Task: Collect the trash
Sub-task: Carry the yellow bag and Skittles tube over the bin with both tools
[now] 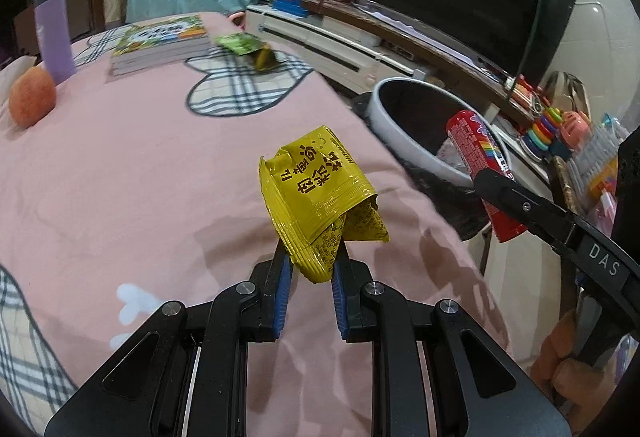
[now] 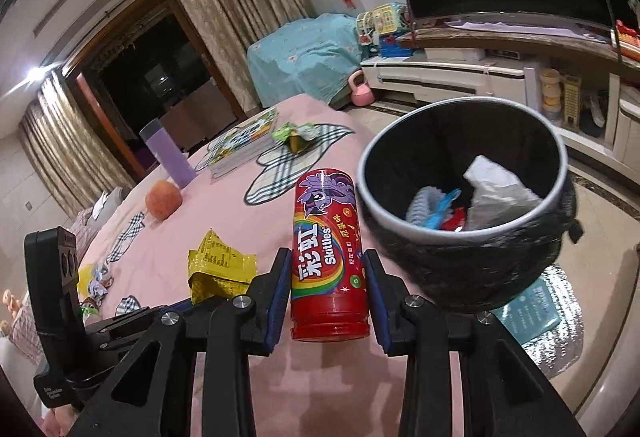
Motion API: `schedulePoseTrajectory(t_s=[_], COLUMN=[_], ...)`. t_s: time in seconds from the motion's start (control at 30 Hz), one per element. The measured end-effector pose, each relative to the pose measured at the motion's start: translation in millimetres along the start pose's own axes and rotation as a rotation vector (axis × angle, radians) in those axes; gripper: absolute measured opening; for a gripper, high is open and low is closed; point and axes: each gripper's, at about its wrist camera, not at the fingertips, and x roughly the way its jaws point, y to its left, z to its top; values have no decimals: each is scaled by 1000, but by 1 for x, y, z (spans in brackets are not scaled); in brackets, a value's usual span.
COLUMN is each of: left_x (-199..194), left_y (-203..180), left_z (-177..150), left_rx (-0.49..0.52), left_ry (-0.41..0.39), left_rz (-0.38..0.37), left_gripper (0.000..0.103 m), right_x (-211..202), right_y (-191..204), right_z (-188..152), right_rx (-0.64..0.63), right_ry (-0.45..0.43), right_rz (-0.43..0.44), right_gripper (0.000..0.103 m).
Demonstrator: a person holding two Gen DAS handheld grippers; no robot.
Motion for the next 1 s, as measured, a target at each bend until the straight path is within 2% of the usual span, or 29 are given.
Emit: schedulePoseTrajectory(t_s=[0.4, 1.0], left_x=[11, 38], left_y=[-46, -89], left_z=[30, 76], left_rx=[88, 171], left_ry=[-9, -5], left_rz=[-69, -92], left_gripper=[17, 17], right_x=[-14, -2], right_y=[-35, -74], right_z=[26, 64], right_rx=[14, -3], right_ry=[-20, -17], right_rz=[-65, -136], right_gripper=[36, 36])
